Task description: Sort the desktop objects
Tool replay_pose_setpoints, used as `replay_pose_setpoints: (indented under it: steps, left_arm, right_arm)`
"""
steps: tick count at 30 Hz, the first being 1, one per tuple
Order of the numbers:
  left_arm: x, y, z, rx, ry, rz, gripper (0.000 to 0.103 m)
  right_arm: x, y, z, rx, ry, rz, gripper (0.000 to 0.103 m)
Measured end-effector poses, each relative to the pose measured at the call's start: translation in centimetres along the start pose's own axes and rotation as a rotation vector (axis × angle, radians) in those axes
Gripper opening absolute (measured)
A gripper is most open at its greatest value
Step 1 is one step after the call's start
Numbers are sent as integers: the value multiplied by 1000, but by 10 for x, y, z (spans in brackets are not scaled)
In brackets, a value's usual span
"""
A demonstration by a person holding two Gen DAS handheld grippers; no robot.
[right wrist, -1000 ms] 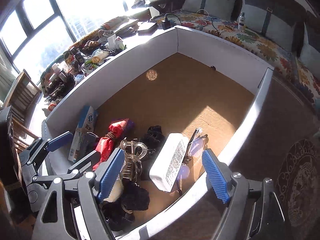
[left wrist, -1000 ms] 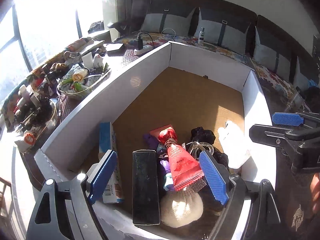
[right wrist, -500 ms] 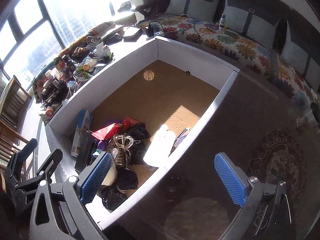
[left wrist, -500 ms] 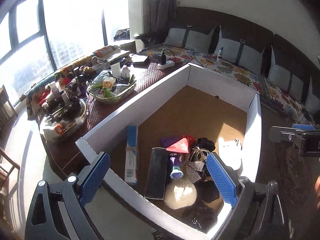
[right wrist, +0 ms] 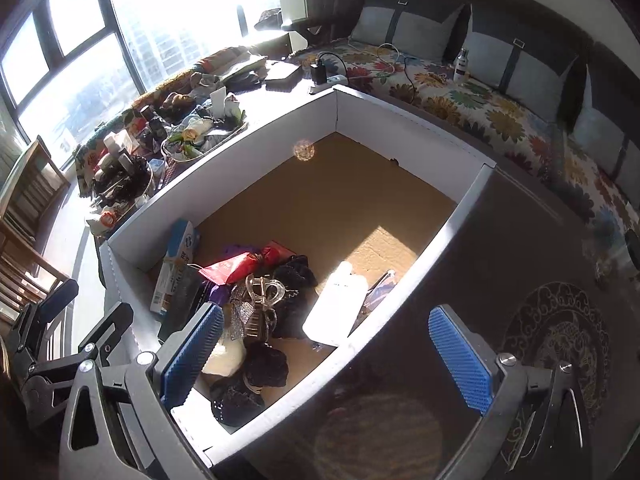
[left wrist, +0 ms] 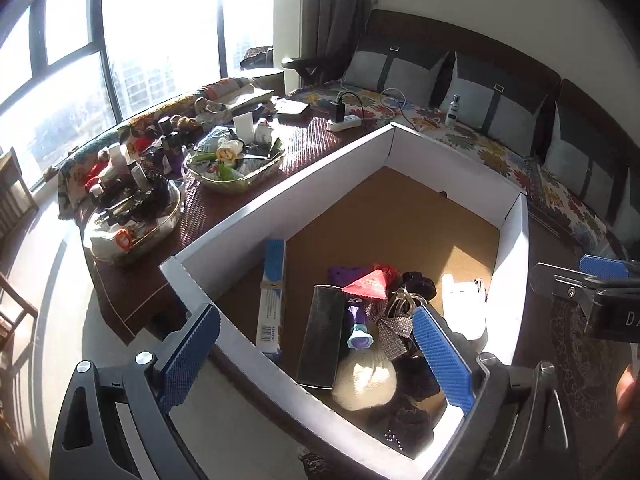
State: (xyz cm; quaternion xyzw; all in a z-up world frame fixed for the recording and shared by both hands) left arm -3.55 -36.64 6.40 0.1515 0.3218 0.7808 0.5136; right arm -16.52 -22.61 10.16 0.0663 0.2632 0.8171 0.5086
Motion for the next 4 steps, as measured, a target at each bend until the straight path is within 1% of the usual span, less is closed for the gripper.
replay_pose_setpoints:
  steps: [2, 4]
  left_arm:
    - [-3, -2, 0, 6, 8, 20, 98]
    - [-4, -1, 3, 17, 32, 19, 98]
  right_arm:
    - [1, -1, -2, -2, -2, -2, 103]
    - [2, -1, -2, -2, -1, -5, 103]
Point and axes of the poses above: each gripper's, at about its wrist camera, not at the fingertips, and z roughly against the way its jaws point, x to its right, y to its top, the point moved 3 cm from there along -z, roughly the way its jaws point, and after that the axes turned 12 degrees about -z, right-handed, at the moved point
